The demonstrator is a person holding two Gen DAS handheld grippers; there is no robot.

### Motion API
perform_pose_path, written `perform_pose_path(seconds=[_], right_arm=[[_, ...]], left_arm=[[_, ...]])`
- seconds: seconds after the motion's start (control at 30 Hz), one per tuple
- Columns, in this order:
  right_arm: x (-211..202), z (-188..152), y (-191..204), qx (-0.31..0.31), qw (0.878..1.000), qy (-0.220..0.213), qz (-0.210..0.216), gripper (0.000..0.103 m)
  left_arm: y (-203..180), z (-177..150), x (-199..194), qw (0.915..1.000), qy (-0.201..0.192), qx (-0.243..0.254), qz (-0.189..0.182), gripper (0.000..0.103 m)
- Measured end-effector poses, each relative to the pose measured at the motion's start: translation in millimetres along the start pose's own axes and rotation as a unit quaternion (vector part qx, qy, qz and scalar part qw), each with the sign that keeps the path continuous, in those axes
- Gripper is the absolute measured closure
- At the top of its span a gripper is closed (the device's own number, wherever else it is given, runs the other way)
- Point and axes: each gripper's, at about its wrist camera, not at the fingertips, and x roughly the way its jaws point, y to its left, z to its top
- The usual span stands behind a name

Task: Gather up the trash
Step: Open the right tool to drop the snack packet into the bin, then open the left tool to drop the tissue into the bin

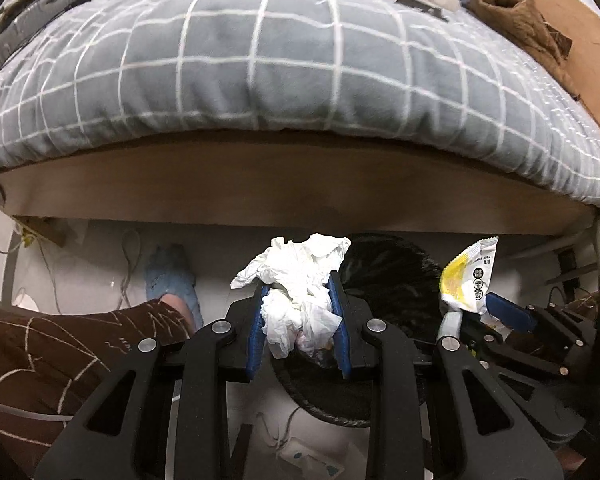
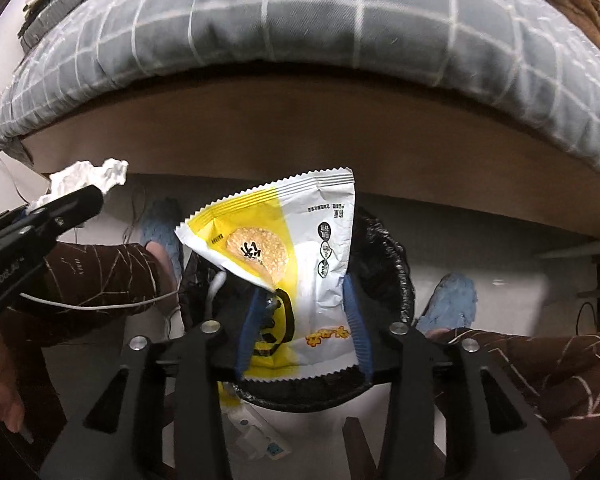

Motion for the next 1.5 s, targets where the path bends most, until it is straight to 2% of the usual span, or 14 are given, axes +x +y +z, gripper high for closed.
perform_pose_path(seconds=[0.13, 0.23, 0.3, 0.5, 0.6, 0.83, 1.27, 1.4, 1.43, 1.5], right_arm=[[14, 5, 6, -0.003, 1.000, 0.012, 0.000, 0.055], [18, 5, 7, -0.007, 1.000, 0.010, -0.004, 0.046], [21, 4, 6, -0.005, 1.000, 0.010, -0.007, 0.032], [19, 3, 0, -0.002, 1.000, -0.001, -0.019, 0.014], [9, 2, -10, 0.002, 1.000, -0.014, -0.028, 0.010], [-17, -3, -44, 0.043, 0.997, -0.046, -0.053, 0.008], [-46, -8, -98, 0.096, 0.990, -0.069, -0.080, 0.008], [-49, -8, -101, 0.097, 0.989, -0.073, -0.087, 0.008], [-49, -8, -101, 0.097, 0.989, -0.074, -0.087, 0.008], [-49, -8, -100, 0.097, 0.989, -0.074, -0.087, 0.008]], left_arm=[[9, -2, 4, 1.0000, 0.004, -0.005, 0.007, 0.076], [13, -2, 9, 0.9999, 0.010, -0.009, 0.010, 0.076], [14, -2, 11, 0.9999, 0.012, -0.009, 0.009, 0.076], [7, -5, 17, 0.9998, 0.017, -0.001, 0.008, 0.076], [1, -7, 21, 0.9998, 0.019, 0.005, 0.004, 0.076], [-30, -8, 28, 0.9995, 0.021, 0.018, -0.012, 0.076], [-83, -15, 29, 0.9973, 0.028, 0.057, -0.037, 0.075], [-86, -17, 31, 0.9968, 0.024, 0.067, -0.036, 0.064], [-88, -17, 31, 0.9969, 0.023, 0.067, -0.034, 0.057], [-88, -16, 30, 0.9970, 0.022, 0.066, -0.034, 0.051]])
